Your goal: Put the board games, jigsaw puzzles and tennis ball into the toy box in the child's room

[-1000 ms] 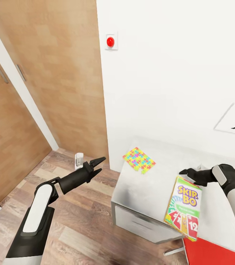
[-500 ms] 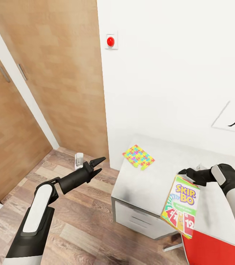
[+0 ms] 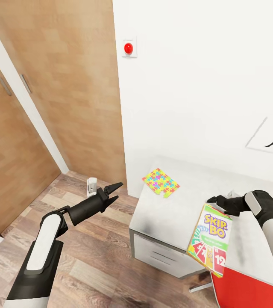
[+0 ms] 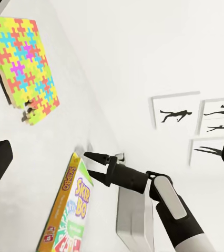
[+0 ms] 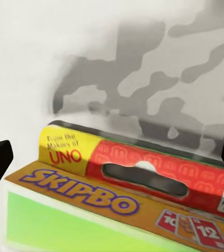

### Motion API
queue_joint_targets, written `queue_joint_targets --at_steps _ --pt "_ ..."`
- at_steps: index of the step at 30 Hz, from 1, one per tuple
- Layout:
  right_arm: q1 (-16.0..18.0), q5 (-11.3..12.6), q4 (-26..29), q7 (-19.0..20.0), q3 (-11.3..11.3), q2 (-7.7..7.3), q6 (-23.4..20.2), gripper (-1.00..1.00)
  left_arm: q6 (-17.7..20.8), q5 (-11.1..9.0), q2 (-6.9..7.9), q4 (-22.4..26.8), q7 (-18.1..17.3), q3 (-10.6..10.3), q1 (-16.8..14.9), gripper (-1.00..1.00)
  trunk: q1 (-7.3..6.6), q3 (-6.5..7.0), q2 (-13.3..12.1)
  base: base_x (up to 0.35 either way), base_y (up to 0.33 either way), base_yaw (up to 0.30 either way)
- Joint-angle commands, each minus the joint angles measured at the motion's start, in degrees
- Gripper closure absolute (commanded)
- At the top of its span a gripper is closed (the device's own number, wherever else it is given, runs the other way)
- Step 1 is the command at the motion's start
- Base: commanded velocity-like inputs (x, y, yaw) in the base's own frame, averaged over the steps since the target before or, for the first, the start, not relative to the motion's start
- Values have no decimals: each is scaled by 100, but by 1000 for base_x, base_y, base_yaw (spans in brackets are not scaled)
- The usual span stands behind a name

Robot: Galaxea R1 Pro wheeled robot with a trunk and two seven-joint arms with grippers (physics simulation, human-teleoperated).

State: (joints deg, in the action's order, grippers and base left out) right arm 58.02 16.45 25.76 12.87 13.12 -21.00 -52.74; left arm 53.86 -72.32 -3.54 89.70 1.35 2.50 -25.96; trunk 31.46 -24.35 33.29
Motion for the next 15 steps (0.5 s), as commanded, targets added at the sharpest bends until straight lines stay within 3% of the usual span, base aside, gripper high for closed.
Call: queue_joint_targets --at_steps 1,6,15 --pt "-1 -45 -45 49 33 5 -25 -100 37 -17 -6 1 14 13 -5 -100 3 -9 5 -1 0 0" --pt "-1 -45 -45 49 33 7 -25 -100 37 -25 -2 2 14 13 -5 -100 3 -9 5 -15 0 0" --pt "-1 -53 -44 49 33 8 -25 -100 37 -42 -6 4 9 18 -5 -100 3 -9 5 -114 0 0"
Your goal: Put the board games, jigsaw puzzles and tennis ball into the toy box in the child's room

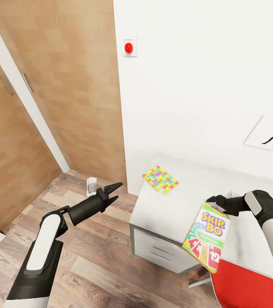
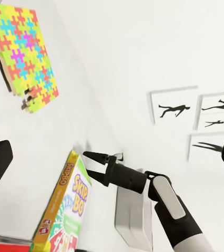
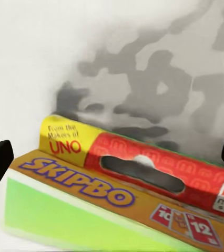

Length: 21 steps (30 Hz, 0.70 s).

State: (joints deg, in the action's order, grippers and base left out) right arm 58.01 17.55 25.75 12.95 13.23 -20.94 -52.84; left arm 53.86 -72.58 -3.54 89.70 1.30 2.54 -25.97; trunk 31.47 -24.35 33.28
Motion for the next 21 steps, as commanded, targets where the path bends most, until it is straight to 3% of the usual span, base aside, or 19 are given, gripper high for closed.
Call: queue_joint_targets --at_steps 1,14,21 --pt "0 -164 -43 41 22 2 -16 -100 37 -17 -6 3 15 15 -5 -100 2 -8 6 -49 0 0" --pt "11 -164 5 46 16 33 74 -100 37 -19 -10 3 18 11 -5 -100 2 -8 6 -19 0 0" --pt "101 -244 38 13 15 154 656 -100 37 -21 -20 2 19 10 -5 -100 2 -8 6 -2 0 0"
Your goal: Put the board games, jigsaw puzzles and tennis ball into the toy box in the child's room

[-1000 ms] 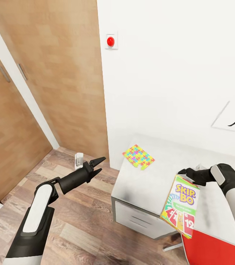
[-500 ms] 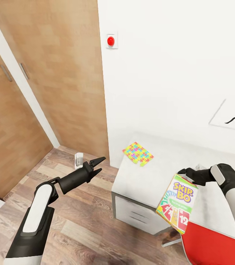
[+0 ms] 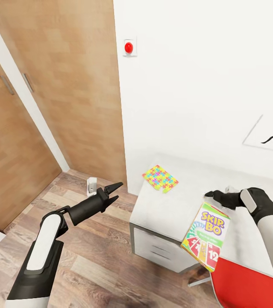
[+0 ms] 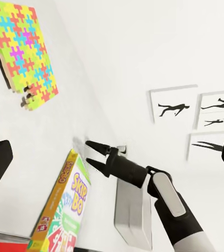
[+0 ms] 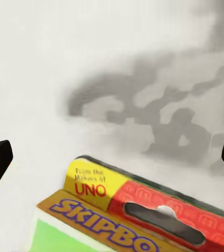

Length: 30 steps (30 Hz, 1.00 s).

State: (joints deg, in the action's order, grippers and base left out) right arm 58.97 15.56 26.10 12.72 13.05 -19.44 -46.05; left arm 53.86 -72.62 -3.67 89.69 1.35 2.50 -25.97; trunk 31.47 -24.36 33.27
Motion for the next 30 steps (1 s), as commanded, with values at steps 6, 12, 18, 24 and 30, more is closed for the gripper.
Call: queue_joint_targets --at_steps 6,12,18,24,30 --pt "-5 -95 141 13 42 58 827 -100 33 18 -15 -12 14 14 -4 -100 2 -7 7 0 0 0" --pt "-204 -78 735 28 70 42 1853 -100 -70 86 -2 -210 26 8 0 -100 2 -7 7 0 0 0" --pt "-838 -55 2001 122 109 18 2052 -100 -205 317 43 -510 26 40 197 -100 2 -7 7 0 0 0" --pt "-1517 21 3533 165 177 4 1368 -100 -266 509 176 -600 13 201 624 -100 2 -7 7 0 0 0" --pt "-2122 192 5084 185 373 -1 227 -100 -370 593 395 -674 -82 587 1012 -100 2 -7 7 0 1 0"
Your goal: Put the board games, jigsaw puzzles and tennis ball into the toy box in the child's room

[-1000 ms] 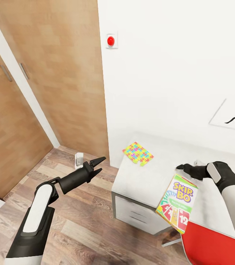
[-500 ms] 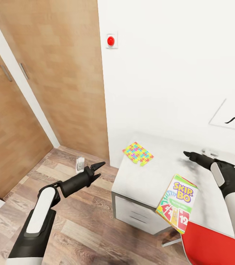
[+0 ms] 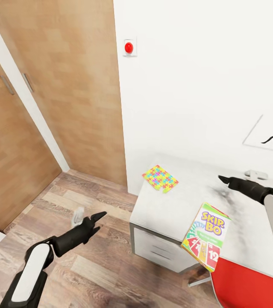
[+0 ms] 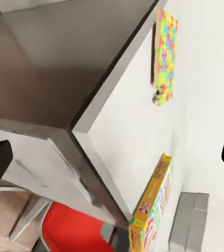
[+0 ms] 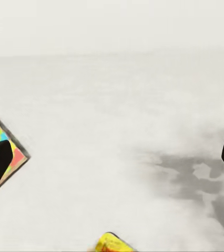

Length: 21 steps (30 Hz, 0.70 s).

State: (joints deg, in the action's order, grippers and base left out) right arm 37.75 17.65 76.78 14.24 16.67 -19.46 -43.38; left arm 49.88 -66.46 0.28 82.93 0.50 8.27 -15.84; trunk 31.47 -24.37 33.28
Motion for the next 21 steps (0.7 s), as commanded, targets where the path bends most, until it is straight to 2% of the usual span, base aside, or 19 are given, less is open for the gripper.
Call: queue_joint_targets --at_steps 1,2,6,7,9,14,21 --pt "-108 26 328 38 62 3 -308 -100 -6 -7 40 -19 -51 100 86 -100 3 -7 6 0 32 0" --pt "-108 26 328 38 62 3 -308 -100 -6 -7 40 -19 -51 100 86 -100 3 -7 6 0 32 0" --pt "-332 142 931 74 174 -4 -956 -100 -141 23 137 -120 -245 315 325 -100 3 -7 6 6 101 0" --pt "-332 142 931 74 174 -4 -956 -100 -141 23 137 -120 -245 315 325 -100 3 -7 6 19 148 0" --pt "-417 196 1154 155 217 -7 -1231 -100 -266 31 190 -196 -364 423 427 -100 3 -7 6 49 186 -22" --pt "-490 238 1348 294 254 -11 -1474 -100 -409 40 263 -270 -500 523 517 -100 3 -7 6 87 220 -92" --pt "-542 274 1484 409 280 -13 -1644 -100 -518 44 322 -322 -605 575 585 -100 3 -7 6 135 252 -205"
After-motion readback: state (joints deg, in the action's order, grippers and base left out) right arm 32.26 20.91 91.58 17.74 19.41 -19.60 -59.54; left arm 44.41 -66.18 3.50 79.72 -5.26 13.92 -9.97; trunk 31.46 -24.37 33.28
